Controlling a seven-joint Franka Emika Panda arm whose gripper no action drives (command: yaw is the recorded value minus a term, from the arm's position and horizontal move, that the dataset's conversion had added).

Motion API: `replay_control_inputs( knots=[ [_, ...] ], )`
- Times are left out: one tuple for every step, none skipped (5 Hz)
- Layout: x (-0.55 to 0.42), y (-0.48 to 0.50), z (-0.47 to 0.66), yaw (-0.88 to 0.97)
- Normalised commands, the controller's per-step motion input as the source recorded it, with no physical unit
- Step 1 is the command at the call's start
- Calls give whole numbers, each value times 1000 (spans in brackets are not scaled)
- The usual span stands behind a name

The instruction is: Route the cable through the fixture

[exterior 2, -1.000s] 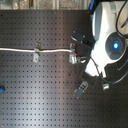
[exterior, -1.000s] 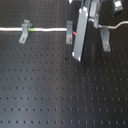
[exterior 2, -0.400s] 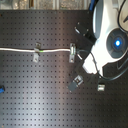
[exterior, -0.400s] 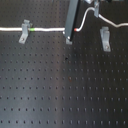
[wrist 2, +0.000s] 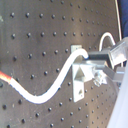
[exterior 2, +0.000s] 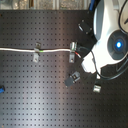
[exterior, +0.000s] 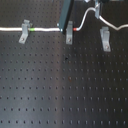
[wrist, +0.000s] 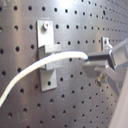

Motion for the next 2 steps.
replay_control_inputs(
  knots=[
    [-48, -34, 138, 0],
    [-293, -185, 225, -306]
  ],
)
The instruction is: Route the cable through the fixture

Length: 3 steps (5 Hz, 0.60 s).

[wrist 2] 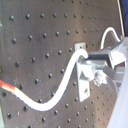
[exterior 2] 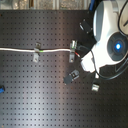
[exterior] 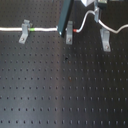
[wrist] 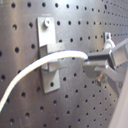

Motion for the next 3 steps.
replay_control_inputs(
  knots=[
    [1, -1, 139, -23],
    [66, 69, -1, 0],
    [85, 60, 539, 0]
  ],
)
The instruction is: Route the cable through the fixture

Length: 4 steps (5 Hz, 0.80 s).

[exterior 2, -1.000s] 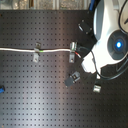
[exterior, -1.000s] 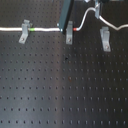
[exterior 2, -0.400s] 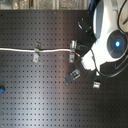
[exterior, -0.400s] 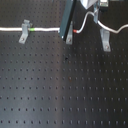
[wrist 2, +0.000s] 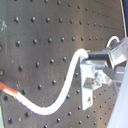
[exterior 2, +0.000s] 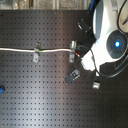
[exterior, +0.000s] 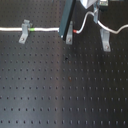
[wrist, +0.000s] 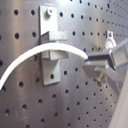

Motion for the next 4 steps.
replay_control_inputs(
  knots=[
    [78, 53, 749, -14],
    [198, 155, 747, 0],
    [429, 290, 209, 57],
    [354, 121, 33, 214]
  ],
)
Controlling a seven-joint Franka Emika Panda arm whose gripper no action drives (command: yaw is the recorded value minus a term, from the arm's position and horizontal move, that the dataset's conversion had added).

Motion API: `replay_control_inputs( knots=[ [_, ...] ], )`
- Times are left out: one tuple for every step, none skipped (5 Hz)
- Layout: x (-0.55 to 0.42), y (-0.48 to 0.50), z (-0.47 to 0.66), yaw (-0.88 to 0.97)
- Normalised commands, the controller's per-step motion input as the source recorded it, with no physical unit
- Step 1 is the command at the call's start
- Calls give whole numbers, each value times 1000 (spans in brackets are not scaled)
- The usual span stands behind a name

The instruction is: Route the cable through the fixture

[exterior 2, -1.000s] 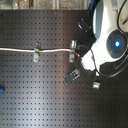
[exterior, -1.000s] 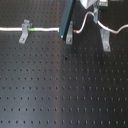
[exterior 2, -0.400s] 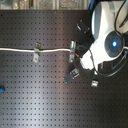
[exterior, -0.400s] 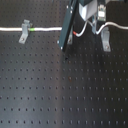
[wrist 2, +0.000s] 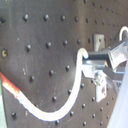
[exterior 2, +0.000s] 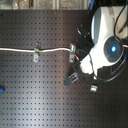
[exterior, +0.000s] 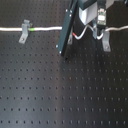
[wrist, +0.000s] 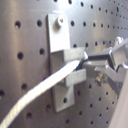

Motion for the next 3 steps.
replay_control_inputs(
  knots=[
    [-171, -106, 430, 51],
    [-691, -32, 179, 43],
    [-45, -29, 0, 0]
  ],
)
